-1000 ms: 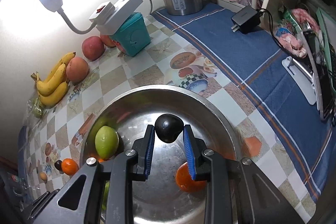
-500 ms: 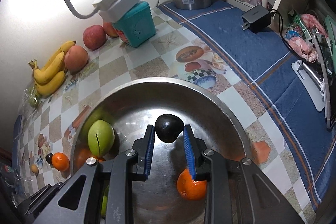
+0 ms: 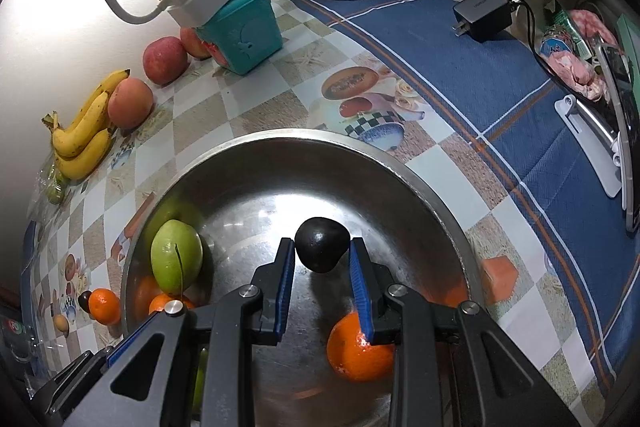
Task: Organize fruits
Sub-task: 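Carry the black plum with the left tool while the right tool carries its plum over the bowl, then open the right tool to drop its plum while the left tool releases its plum into the bowl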
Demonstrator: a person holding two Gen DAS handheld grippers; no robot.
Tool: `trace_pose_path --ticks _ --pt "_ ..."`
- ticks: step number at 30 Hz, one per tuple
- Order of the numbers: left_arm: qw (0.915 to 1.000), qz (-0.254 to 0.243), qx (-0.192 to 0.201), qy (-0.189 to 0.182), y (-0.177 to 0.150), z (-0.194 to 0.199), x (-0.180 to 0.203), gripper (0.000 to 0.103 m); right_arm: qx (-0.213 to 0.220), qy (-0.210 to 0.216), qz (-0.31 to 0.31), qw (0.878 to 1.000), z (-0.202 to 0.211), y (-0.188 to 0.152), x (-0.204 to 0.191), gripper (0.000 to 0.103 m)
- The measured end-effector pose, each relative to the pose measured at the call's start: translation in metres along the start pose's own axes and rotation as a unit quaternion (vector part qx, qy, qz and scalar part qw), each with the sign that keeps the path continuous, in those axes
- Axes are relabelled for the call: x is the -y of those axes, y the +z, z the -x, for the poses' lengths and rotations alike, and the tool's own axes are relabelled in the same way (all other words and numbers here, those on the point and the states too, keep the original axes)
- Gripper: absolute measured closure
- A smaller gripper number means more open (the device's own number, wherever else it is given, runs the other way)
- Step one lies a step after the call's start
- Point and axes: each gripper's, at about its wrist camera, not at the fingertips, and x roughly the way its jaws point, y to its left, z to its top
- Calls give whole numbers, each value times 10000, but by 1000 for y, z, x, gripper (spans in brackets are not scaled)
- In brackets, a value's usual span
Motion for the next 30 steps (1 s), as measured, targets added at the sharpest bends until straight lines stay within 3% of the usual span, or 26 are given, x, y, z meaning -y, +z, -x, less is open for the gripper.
trace_pose_path --ticks 10,13,28,30 --pt "10000 45 -65 -19 0 0 -1 74 -145 26 -60 9999 -4 -1 3 73" --pt "10000 69 -47 -22 1 3 -2 74 -118 5 -48 9999 -2 -1 2 65" --pt "9996 211 87 -136 6 19 -7 73 122 91 -3 9999 18 0 -4 57" --pt "9996 226 97 -153 7 21 -9 67 145 78 16 9999 20 -1 -5 53"
